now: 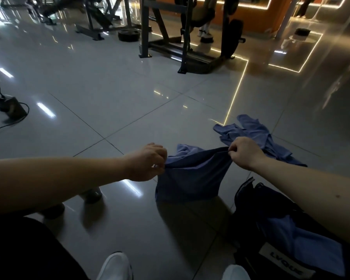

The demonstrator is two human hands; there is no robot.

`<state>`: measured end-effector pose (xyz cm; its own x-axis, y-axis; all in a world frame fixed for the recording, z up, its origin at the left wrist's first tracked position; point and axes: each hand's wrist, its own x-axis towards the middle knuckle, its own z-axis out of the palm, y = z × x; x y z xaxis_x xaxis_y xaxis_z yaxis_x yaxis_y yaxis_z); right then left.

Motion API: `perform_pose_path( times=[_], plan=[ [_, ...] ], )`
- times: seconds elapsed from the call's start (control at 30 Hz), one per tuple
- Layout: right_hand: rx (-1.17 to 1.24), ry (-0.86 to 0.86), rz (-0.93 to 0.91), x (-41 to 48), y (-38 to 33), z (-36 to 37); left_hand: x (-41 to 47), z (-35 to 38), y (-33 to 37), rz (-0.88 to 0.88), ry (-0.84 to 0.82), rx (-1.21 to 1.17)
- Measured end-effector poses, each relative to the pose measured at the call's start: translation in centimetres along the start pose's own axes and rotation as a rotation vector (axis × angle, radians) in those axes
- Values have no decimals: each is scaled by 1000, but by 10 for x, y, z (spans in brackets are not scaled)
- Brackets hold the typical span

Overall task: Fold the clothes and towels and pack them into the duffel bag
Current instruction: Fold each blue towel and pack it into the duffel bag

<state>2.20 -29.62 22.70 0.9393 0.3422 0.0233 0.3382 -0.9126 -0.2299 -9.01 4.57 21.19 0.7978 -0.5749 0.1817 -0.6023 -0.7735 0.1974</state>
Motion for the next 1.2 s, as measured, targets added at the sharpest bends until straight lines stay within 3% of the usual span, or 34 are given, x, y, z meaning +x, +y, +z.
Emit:
perform_pose_path(
  times=[0.17, 0.3, 0.4, 0.67, 1.2],
  plan=[
    [-37, -26, 42, 1, 9, 3, 7, -11, -9, -267, 263, -125],
    [39, -46, -14, 1, 5, 2, 9, -16, -15, -276, 279, -23],
    [126, 8, -24, 3, 5, -2, 8, -21, -29, -410, 330, -44],
    [243, 98, -72, 7, 6, -8, 3, -31, -49, -305, 255, -15],
    [268, 123, -145, 3, 6, -5, 1, -31, -49, -426, 241, -144]
  ],
)
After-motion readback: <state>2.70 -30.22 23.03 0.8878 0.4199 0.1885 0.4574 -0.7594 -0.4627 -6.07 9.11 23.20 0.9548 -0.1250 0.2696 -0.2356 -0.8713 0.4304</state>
